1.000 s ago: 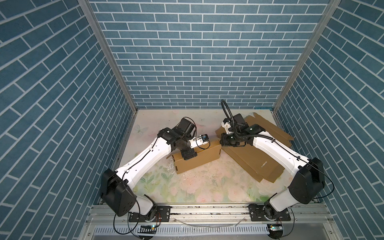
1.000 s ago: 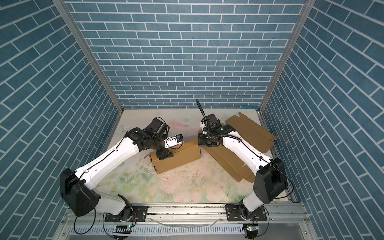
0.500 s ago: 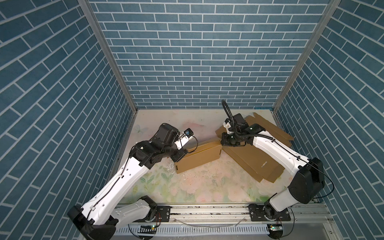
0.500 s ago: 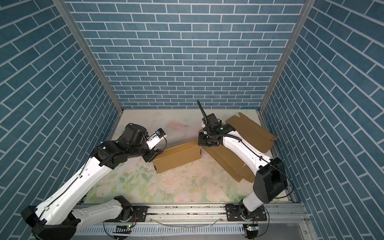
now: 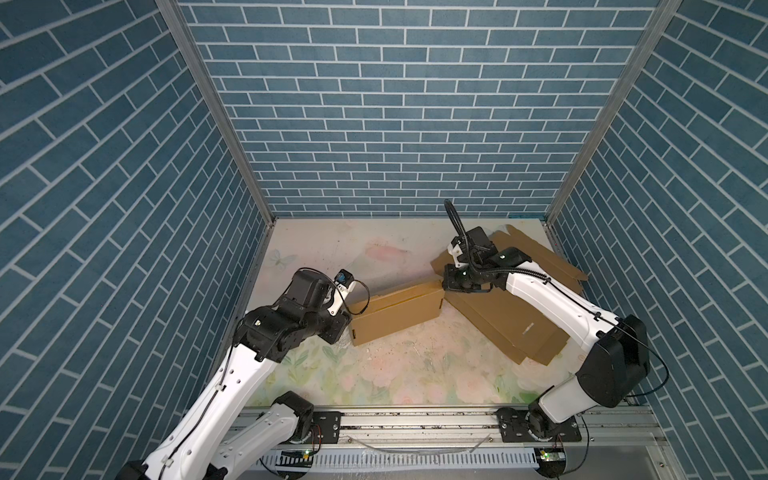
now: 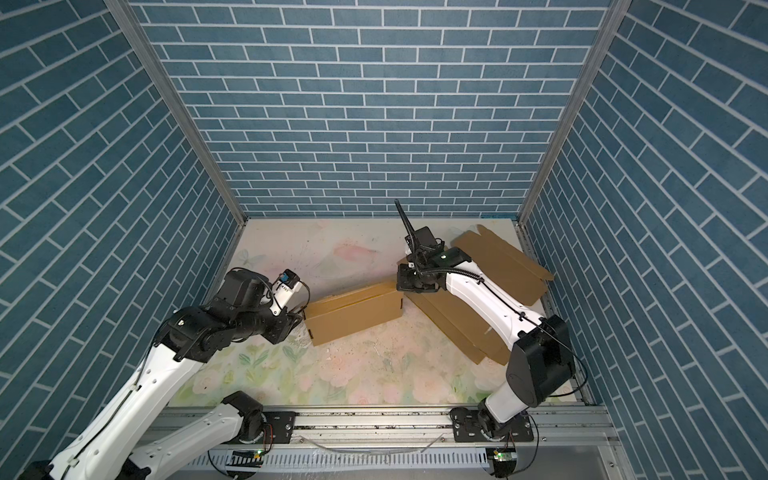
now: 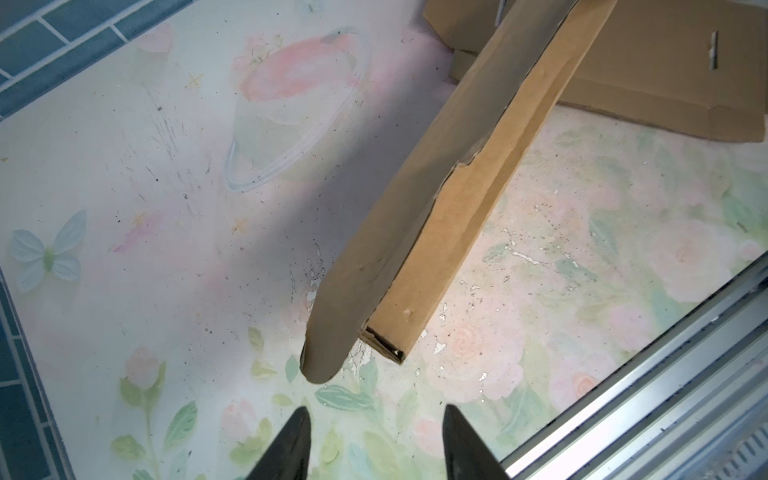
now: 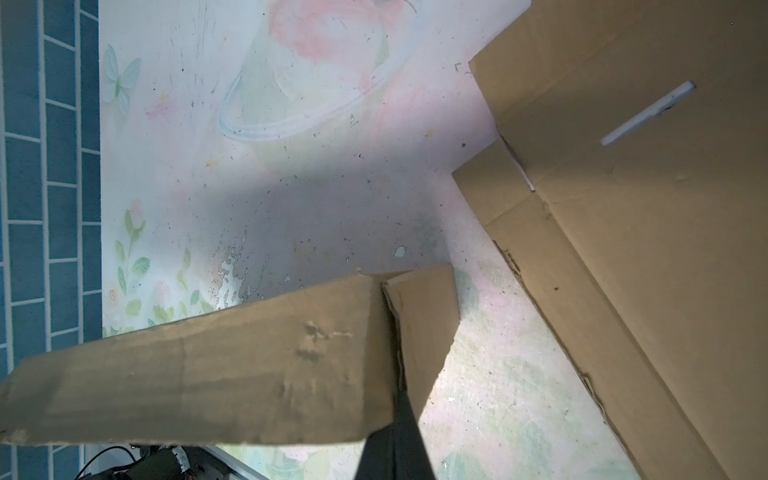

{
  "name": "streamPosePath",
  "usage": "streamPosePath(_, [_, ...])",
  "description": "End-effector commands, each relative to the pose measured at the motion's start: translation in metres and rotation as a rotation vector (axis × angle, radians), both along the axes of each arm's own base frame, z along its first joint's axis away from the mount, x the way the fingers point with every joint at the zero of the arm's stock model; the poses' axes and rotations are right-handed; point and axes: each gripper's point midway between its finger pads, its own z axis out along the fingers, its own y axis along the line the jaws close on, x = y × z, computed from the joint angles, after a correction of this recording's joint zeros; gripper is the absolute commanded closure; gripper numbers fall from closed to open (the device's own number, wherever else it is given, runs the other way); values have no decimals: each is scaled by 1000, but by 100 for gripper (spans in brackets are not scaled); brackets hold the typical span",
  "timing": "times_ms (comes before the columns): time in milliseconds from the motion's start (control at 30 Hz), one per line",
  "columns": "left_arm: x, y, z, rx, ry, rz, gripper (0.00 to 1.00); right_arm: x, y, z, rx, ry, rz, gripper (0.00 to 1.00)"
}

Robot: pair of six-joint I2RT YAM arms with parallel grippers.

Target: Fold the paper box

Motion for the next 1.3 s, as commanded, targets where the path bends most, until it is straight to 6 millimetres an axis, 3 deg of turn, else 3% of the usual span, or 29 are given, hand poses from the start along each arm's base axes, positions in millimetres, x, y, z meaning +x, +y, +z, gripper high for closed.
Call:
streamPosePath(0, [1, 0, -14, 10, 43, 6, 55, -6, -8, -2, -21, 40, -40, 100])
streamPosePath(233, [18, 5, -16, 42, -2, 29, 64, -7, -8, -3, -18, 35, -29, 100])
streamPosePath(467, [28, 15, -3, 81, -67, 50, 56, -8, -7, -2, -11, 32, -19, 100])
streamPosePath(633, [32, 12, -12, 105, -39, 13, 58, -9, -7, -1, -9, 29, -15, 100])
streamPosePath(833, [42, 9, -13, 85, -36, 5, 66, -11, -6, -2, 0, 21, -7, 100])
streamPosePath(1033, [45, 5, -15, 52, -21, -1, 82, -12, -5, -4, 17, 8, 8, 100])
streamPosePath(1267, [48, 8, -19, 19, 40, 37, 87, -13, -1, -8, 39, 12, 18, 100])
